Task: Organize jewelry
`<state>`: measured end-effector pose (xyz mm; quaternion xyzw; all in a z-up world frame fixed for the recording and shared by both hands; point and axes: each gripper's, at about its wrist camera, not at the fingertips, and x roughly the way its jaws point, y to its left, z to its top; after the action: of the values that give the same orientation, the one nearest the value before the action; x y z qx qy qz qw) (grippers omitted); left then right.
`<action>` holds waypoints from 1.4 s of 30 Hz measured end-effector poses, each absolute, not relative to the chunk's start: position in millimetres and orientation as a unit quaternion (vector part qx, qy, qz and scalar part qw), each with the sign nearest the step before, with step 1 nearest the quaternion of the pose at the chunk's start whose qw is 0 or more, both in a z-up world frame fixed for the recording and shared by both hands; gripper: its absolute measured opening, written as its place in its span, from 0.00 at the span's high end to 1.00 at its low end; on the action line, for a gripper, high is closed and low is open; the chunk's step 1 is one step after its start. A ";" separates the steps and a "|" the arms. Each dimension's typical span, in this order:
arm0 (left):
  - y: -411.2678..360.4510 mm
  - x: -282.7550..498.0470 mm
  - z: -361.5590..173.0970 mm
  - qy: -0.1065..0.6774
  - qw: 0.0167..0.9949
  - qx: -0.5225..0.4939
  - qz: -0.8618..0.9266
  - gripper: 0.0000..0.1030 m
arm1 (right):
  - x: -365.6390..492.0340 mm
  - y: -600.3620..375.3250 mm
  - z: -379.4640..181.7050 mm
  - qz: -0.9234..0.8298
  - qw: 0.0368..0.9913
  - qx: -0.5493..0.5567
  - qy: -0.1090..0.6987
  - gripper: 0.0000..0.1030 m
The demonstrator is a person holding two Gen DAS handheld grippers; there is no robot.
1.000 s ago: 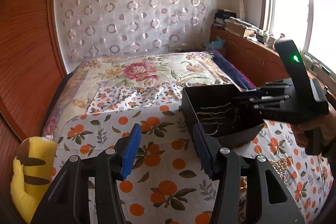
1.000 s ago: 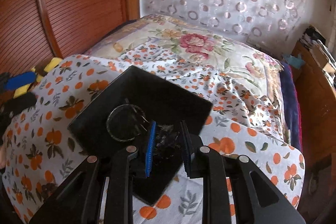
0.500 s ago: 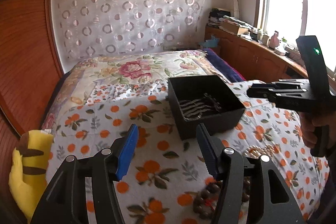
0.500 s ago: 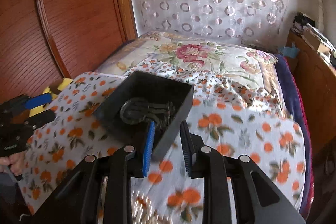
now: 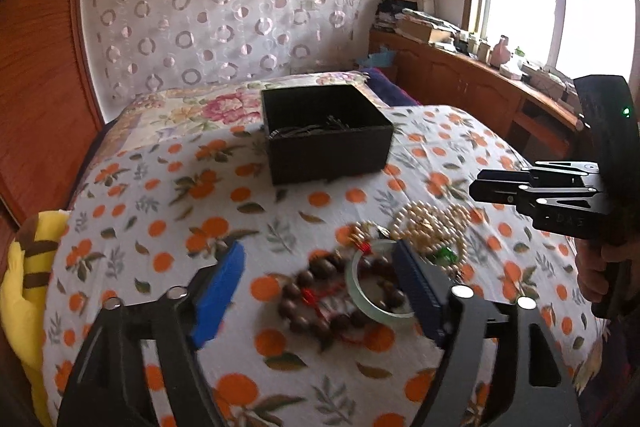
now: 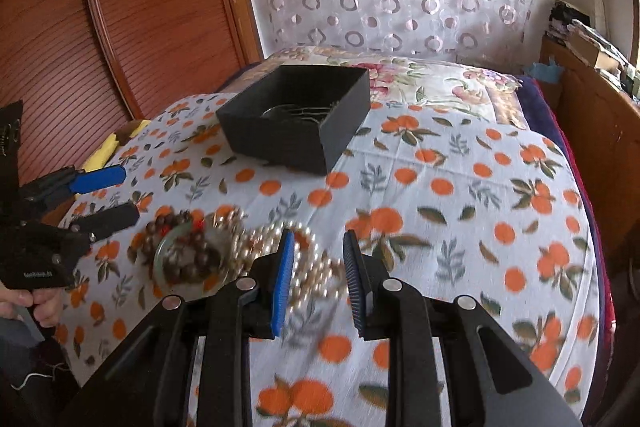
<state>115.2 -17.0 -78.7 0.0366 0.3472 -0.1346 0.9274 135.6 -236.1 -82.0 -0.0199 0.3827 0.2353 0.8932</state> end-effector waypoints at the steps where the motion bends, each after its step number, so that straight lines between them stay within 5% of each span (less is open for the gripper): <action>1: -21.2 112.6 -80.4 0.349 0.926 0.043 -0.137 0.19 | 131.5 -238.1 -82.7 0.233 0.894 -0.020 0.381 0.73; 27: -86.4 128.3 -119.4 0.418 0.885 0.144 -0.150 0.16 | 94.8 -260.8 -94.4 0.222 0.896 -0.002 0.385 0.73; 31: -87.4 130.1 -122.0 0.419 0.882 0.153 -0.152 0.33 | 94.4 -256.9 -95.1 0.227 0.894 -0.005 0.386 0.73; 42: -57.7 107.6 -98.7 0.384 0.906 0.093 -0.150 0.33 | 108.3 -229.5 -95.8 0.253 0.882 -0.032 0.395 0.73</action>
<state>107.6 -57.7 -98.7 0.0930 0.3840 -0.1498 0.9063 108.3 -229.5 -95.8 -0.0317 0.3952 0.2531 0.8825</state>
